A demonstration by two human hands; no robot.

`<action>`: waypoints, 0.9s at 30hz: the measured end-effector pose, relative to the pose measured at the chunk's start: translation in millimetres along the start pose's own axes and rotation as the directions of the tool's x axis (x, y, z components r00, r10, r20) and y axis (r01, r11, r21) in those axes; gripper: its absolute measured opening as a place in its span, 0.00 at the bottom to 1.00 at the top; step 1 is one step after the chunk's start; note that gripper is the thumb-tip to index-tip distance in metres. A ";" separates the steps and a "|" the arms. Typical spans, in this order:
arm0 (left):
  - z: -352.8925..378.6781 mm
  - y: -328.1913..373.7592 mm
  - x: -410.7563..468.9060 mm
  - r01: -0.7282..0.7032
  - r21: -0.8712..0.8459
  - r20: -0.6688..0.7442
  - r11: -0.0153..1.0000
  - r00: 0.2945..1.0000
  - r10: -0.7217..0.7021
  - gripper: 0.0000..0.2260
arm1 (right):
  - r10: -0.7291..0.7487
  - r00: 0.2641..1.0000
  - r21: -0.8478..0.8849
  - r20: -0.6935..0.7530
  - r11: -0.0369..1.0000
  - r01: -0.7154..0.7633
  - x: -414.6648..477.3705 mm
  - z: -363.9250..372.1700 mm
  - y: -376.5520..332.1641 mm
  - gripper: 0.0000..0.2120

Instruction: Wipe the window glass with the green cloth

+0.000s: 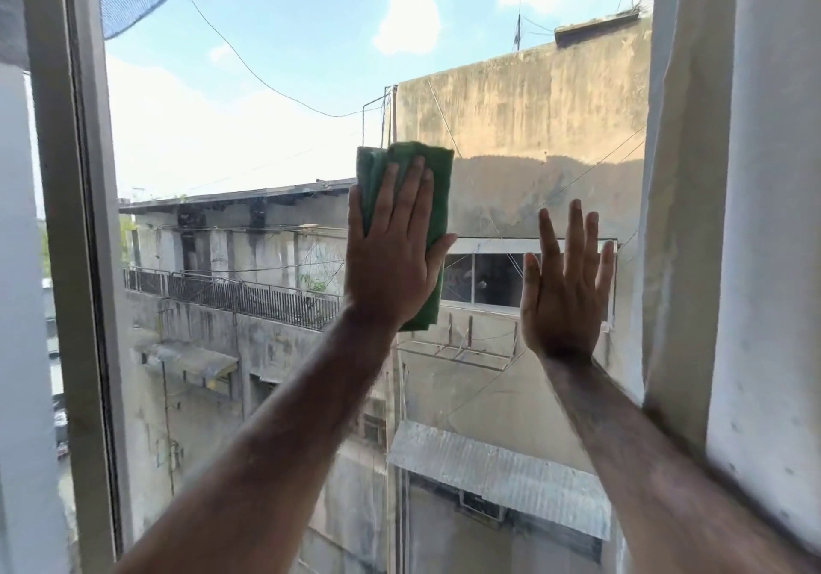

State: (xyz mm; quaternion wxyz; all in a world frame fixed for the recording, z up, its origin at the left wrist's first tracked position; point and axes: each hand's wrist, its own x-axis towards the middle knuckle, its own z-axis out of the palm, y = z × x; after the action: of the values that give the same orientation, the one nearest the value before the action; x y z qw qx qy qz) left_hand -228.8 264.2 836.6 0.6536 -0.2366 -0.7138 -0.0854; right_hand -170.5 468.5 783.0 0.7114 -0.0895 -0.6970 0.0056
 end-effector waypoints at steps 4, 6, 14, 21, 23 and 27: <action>7.7 24.8 28.7 0.149 0.000 -0.065 0.989 0.987 -0.148 0.33 | -0.003 1.000 0.002 -0.016 1.000 0.003 1.9 -1.9 -1.5 0.29; 13.5 36.6 13.8 0.005 -0.009 -0.046 1.000 0.999 -0.006 0.33 | -0.003 1.000 -0.009 -0.030 1.000 0.003 3.9 -2.2 -0.3 0.28; 20.3 29.1 -171.3 -0.396 -0.008 0.210 0.918 0.897 0.389 0.33 | 0.011 0.999 0.022 -0.047 1.000 -0.010 4.0 -4.6 -2.3 0.27; 13.0 45.5 -79.6 -0.169 -0.011 0.092 0.986 0.981 0.169 0.31 | 0.007 0.999 0.035 -0.049 0.999 -0.005 4.1 -3.7 -0.1 0.27; 9.6 56.4 -23.9 -0.069 -0.030 0.066 0.997 0.995 0.071 0.32 | 0.003 0.999 0.039 -0.045 0.999 -0.001 3.3 -4.1 -1.0 0.27; 11.3 63.2 9.6 -0.038 -0.031 0.061 0.999 0.997 0.040 0.32 | 0.005 0.999 0.034 -0.049 0.999 -0.004 4.2 -5.8 -2.6 0.26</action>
State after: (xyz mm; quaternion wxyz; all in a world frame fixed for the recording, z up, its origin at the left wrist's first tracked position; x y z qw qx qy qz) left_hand -210.8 326.5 832.7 0.6291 -0.2626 -0.7276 -0.0759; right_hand -164.9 465.8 787.5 0.7296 -0.0792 -0.6791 0.0169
